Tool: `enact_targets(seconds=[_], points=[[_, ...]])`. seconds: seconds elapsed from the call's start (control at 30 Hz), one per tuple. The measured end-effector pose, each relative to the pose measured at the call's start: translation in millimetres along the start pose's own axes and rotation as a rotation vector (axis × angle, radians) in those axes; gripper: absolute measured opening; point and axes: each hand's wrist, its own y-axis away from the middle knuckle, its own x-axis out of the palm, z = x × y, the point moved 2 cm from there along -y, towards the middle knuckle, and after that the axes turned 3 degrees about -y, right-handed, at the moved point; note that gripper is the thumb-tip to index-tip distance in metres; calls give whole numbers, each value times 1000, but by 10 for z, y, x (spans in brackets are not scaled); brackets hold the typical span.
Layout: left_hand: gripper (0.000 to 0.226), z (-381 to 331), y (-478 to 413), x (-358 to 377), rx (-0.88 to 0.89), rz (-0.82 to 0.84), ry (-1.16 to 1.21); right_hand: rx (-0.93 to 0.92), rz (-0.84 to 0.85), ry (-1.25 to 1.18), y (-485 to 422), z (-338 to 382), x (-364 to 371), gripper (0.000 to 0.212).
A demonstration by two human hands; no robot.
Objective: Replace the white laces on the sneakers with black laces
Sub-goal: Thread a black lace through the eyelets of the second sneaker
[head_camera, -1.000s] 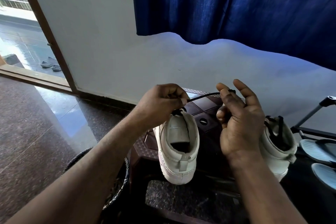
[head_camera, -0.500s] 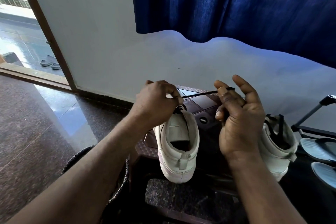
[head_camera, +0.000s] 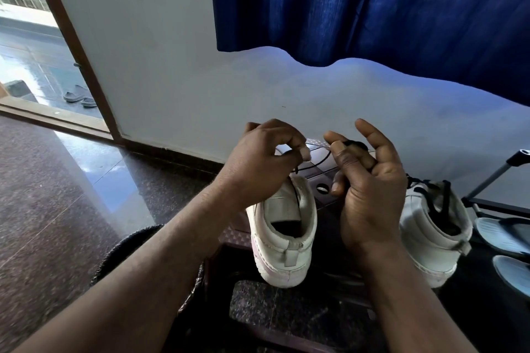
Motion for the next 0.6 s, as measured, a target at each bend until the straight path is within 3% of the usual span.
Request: enact_targets(seconds=[0.13,0.27,0.4,0.53,0.6], points=[[18,-60,32,36,63,47,7,7,22,8,40,-9,50,43],[2,-84,21,23,52,-15,-54,9,27,10,49,-6,44,42],[31,67,23,-54,-48,0,-230,-19,-27,-23,-32,35,-43,41],[9,93,21,-103,-90,-68,-177,-17,-35,-27,-48,42,-64,41],[18,-18,29,-70,-17,-56,-112,-9,-9,-10,-13,18,-28,43]])
